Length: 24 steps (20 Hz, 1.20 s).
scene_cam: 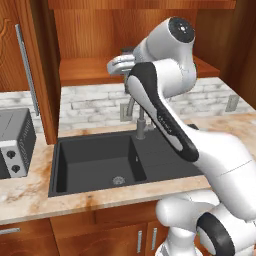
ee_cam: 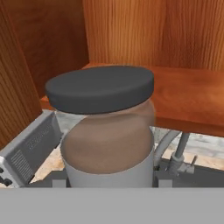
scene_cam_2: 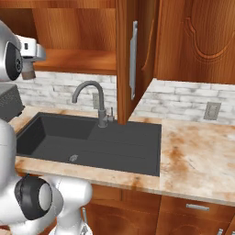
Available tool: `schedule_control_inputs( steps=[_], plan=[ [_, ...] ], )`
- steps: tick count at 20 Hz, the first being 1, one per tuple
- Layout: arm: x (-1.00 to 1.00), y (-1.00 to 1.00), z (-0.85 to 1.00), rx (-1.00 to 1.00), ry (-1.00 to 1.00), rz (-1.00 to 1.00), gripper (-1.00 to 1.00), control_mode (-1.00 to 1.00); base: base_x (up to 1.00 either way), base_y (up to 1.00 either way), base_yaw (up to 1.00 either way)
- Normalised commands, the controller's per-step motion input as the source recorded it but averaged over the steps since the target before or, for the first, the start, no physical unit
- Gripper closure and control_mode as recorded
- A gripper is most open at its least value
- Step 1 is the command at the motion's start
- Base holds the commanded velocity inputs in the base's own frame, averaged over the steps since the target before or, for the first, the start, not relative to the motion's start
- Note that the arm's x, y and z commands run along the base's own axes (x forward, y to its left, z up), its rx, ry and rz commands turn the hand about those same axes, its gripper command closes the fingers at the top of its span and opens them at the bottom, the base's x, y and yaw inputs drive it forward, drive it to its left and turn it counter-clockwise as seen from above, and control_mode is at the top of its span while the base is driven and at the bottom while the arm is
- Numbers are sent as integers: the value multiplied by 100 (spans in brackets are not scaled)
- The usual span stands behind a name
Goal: Take the cinnamon bottle from the cabinet and place it on the dining table, next to the plate with the cupcake. Then take the chocolate from the dining counter and place it on the cupcake plate.
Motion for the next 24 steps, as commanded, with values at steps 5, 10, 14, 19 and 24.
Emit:
schedule_control_inputs(
  steps=[5,10,14,19,24],
  plan=[
    [-92,-48,-22,0,1,0,100,-100,0,0,0],
    [-66,-42,-46,0,0,0,100,-100,0,0,0],
    [-45,-34,-19,2,0,0,100,-100,0,0,0],
    [-31,-12,-1,3,1,0,100,-100,0,0,0],
    [0,0,0,0,0,0,100,100,-85,-1,0]
  ],
)
